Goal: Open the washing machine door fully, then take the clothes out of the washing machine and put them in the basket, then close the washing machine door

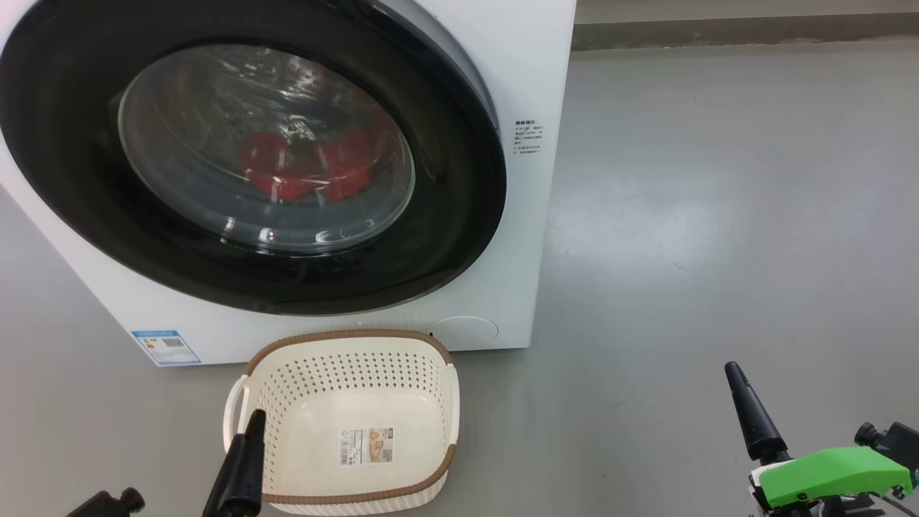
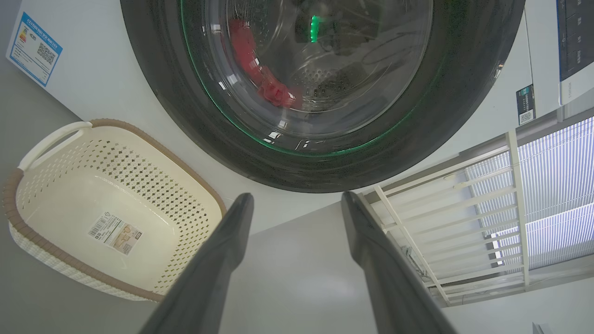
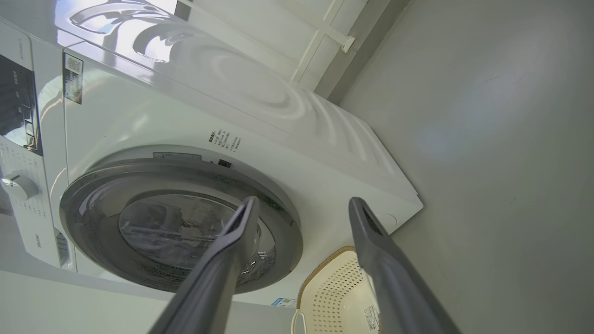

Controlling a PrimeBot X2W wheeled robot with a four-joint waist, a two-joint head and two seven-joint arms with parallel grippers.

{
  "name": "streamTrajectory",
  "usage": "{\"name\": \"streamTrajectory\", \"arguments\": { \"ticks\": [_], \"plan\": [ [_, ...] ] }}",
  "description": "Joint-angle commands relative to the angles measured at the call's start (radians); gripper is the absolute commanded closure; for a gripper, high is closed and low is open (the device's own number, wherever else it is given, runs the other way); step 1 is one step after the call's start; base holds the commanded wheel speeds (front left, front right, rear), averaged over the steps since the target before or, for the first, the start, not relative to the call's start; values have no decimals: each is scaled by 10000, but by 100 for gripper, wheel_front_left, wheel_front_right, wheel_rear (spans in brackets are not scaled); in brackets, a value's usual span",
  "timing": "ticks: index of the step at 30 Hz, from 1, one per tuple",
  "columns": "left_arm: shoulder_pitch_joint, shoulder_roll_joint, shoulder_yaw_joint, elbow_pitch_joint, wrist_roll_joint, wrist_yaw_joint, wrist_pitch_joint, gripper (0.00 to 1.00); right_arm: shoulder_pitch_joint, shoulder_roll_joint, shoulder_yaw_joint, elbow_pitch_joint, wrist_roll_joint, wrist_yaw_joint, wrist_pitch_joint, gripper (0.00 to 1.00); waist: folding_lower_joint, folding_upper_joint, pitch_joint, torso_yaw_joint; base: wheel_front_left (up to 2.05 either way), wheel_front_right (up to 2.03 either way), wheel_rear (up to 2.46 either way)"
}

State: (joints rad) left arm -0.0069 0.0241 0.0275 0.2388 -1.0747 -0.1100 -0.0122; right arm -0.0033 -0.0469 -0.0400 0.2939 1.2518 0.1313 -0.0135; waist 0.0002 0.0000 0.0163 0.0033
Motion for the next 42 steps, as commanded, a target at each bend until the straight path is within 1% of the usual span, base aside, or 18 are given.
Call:
{"name": "streamTrajectory", "arguments": {
  "ticks": [1, 19, 21, 27, 42],
  "plan": [
    [-148, 163, 78, -331, 245, 57, -114, 0, -158, -181, 154, -307, -217, -1, -96, 0, -1, 0, 4, 1, 0, 0, 0],
    [-120, 185, -111, -694, 2589, 296, -642, 0, -41, -310, 447, -615, -2380, -2, -624, 0, -1, 0, 97, 8, 0, 0, 0],
    [-119, 186, -123, -708, 2717, 303, -671, 0, -30, -315, 456, -641, -2484, -2, -654, 0, -1, 0, 102, 9, 0, 0, 0],
    [-112, 195, -184, -813, 3561, 368, -877, 0, 38, -360, 552, -780, -3176, -2, -860, 0, -1, 0, 143, 17, 0, 0, 0],
    [-39, 213, -215, -1027, 5384, 386, -1317, 0, 212, -441, 636, -1014, -4474, -3, -1301, 0, -1, 0, 146, -32, 0, 0, 0]
  ]
}}
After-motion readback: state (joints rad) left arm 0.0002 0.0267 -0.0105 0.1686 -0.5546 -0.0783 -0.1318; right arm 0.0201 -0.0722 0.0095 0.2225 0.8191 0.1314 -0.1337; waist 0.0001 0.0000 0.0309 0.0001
